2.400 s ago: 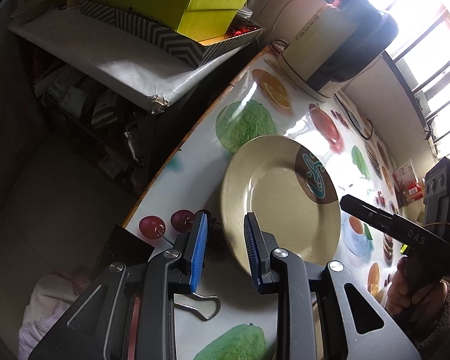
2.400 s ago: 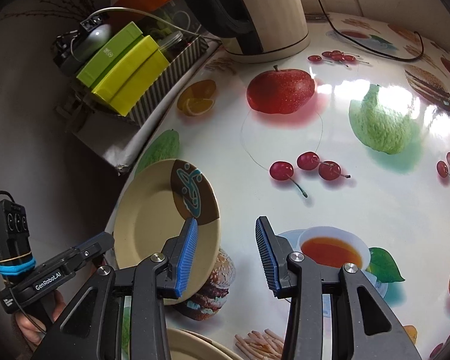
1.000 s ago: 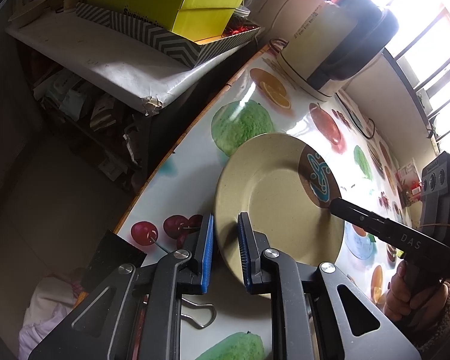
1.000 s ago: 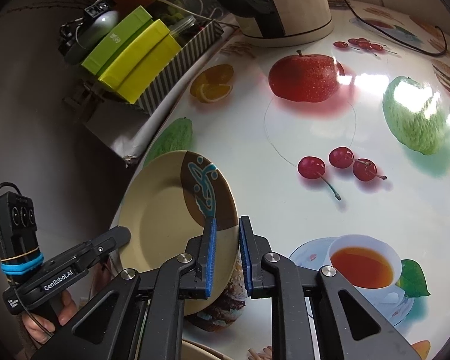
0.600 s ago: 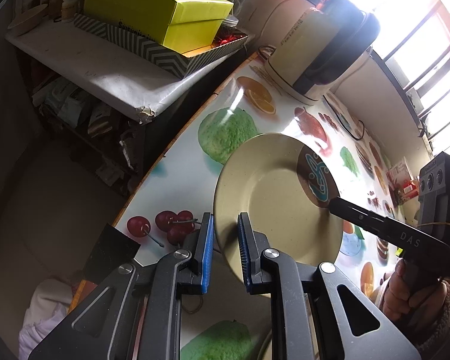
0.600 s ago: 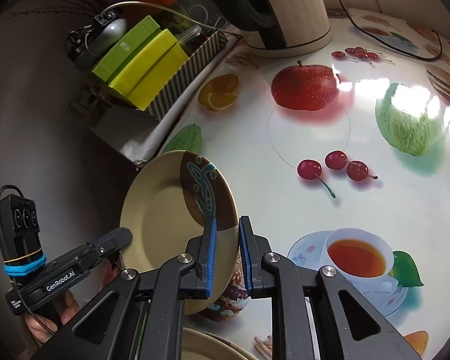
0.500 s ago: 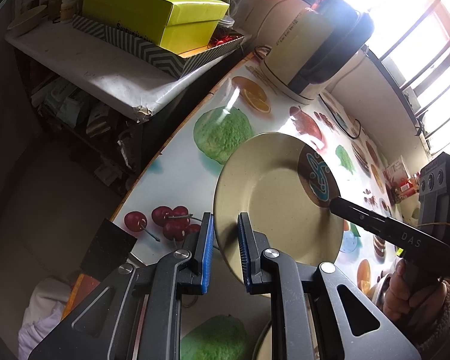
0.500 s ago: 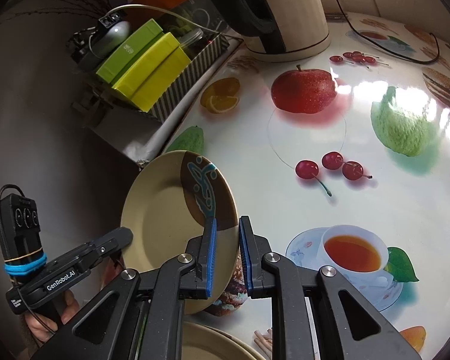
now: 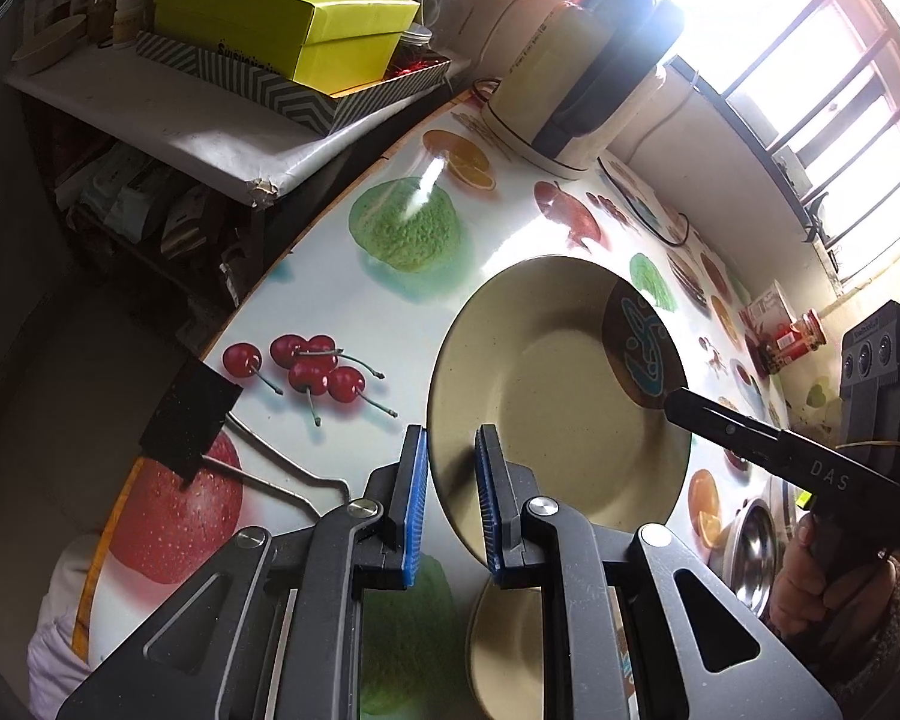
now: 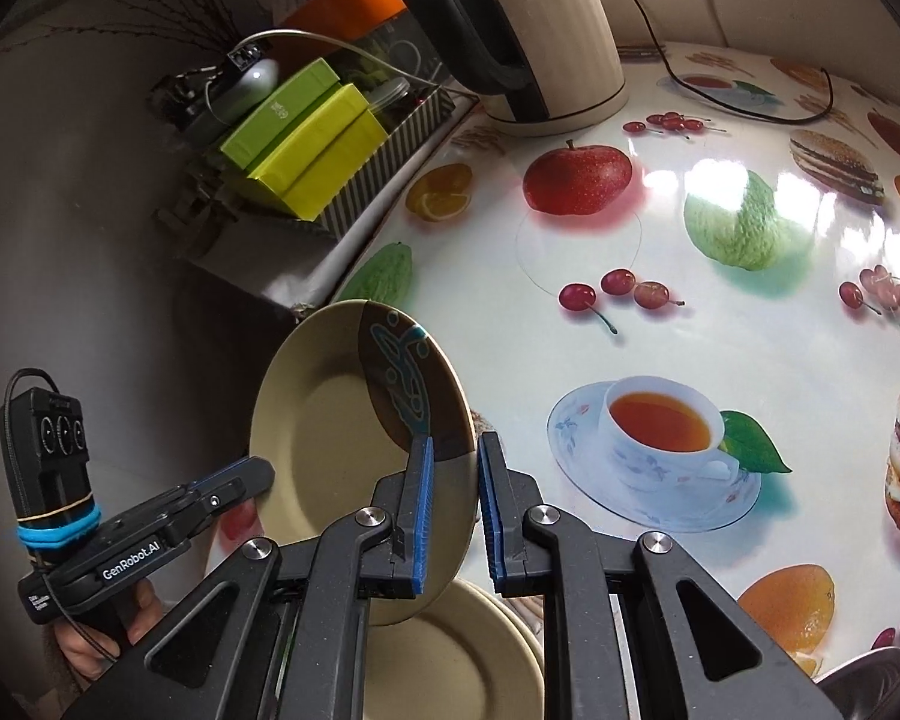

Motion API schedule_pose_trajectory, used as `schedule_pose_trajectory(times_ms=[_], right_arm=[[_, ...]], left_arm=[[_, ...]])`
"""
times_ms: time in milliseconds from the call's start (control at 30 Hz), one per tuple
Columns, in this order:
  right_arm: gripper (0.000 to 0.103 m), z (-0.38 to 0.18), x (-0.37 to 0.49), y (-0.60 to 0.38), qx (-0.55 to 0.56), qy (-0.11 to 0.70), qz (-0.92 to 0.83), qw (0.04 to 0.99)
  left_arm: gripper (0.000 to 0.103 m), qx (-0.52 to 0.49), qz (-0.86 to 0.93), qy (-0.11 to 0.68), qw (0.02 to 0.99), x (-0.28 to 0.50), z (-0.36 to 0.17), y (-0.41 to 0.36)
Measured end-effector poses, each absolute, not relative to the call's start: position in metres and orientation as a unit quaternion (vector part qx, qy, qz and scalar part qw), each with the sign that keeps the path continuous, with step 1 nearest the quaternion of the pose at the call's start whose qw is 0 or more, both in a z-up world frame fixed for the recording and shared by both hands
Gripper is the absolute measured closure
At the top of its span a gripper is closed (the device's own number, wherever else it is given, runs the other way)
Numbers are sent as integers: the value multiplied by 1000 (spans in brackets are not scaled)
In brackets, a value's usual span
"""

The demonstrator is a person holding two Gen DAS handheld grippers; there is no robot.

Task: Organize plates and bowls

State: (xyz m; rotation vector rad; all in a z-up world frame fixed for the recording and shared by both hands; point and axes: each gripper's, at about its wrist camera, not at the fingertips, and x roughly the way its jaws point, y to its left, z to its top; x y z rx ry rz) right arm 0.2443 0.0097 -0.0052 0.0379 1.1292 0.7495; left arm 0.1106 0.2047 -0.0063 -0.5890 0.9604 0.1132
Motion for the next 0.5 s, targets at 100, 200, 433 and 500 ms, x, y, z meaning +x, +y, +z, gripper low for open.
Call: schedule_pose_trajectory(times_ms=[100, 200, 433, 500], right_arm=[[88, -5, 236, 2, 19, 522, 346, 779], [88, -6, 228, -6, 19, 523, 343, 780], [88, -9, 208, -19, 20, 526, 339, 780], [88, -9, 203, -22, 21, 525, 337, 781]], left_arm=[[86, -275, 52, 457, 844, 103, -7, 197], [86, -273, 48, 458, 845, 96, -7, 192], [86, -269, 45, 462, 844, 81, -9, 182], [86, -268, 44, 463, 844, 77, -9, 179]])
